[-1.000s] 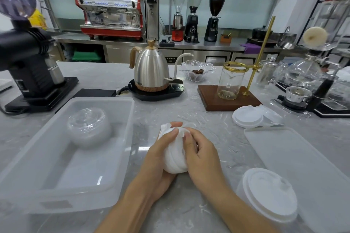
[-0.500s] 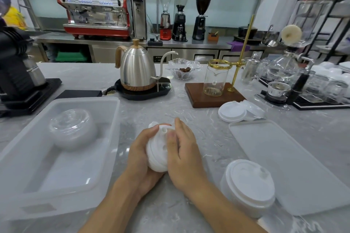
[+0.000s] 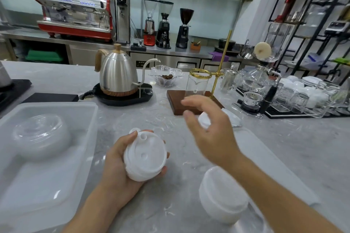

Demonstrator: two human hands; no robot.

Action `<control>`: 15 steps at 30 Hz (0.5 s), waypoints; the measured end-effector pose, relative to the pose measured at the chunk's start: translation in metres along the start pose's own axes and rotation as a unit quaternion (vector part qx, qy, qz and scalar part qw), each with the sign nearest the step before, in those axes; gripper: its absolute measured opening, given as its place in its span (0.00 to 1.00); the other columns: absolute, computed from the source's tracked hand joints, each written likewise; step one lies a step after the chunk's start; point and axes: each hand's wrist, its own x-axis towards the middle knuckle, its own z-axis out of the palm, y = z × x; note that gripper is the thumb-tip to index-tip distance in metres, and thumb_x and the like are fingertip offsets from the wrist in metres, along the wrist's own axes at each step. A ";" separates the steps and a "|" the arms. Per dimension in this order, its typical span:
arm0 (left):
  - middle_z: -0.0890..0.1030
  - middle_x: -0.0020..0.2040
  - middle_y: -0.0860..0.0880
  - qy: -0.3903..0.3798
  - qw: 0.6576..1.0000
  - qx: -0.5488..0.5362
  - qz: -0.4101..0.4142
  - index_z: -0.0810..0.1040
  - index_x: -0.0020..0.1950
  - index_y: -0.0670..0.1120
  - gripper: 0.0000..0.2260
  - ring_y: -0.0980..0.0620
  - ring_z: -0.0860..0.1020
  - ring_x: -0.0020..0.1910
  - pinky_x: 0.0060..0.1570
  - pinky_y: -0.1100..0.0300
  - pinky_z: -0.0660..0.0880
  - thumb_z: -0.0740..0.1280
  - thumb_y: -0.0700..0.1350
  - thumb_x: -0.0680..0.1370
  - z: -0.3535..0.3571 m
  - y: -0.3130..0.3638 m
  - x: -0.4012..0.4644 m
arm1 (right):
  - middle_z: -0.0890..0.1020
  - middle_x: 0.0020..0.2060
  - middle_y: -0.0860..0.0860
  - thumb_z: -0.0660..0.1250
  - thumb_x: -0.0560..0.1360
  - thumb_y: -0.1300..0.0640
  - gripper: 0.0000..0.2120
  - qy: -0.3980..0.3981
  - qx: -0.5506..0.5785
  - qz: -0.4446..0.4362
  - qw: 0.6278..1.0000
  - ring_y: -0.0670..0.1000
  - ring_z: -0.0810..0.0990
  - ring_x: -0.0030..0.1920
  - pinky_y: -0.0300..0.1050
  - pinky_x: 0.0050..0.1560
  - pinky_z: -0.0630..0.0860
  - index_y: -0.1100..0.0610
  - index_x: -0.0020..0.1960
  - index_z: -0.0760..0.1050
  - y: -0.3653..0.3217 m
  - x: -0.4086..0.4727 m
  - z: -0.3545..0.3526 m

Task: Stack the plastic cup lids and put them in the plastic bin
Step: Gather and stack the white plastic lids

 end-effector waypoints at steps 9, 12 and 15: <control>0.79 0.55 0.35 0.004 1.000 0.000 -0.003 0.80 0.54 0.45 0.20 0.34 0.82 0.45 0.38 0.44 0.80 0.72 0.53 0.66 0.010 0.003 -0.002 | 0.81 0.45 0.50 0.73 0.73 0.54 0.05 -0.039 -0.205 0.230 0.951 0.54 0.80 0.52 0.43 0.47 0.70 0.54 0.44 0.78 0.128 0.045 -0.053; 0.79 0.54 0.35 0.006 1.000 0.002 -0.012 0.82 0.51 0.45 0.17 0.34 0.82 0.45 0.39 0.44 0.80 0.72 0.53 0.67 0.007 0.002 0.000 | 0.79 0.59 0.51 0.73 0.72 0.47 0.21 -0.132 -0.268 0.261 0.918 0.54 0.77 0.61 0.48 0.55 0.73 0.55 0.61 0.75 0.146 0.051 -0.048; 0.78 0.55 0.35 0.008 1.000 -0.002 -0.018 0.82 0.51 0.45 0.17 0.34 0.82 0.46 0.40 0.44 0.80 0.71 0.53 0.68 0.005 0.001 0.001 | 0.73 0.70 0.51 0.72 0.68 0.36 0.40 -0.209 -0.323 0.275 0.881 0.55 0.72 0.68 0.54 0.65 0.72 0.53 0.73 0.66 0.151 0.057 -0.039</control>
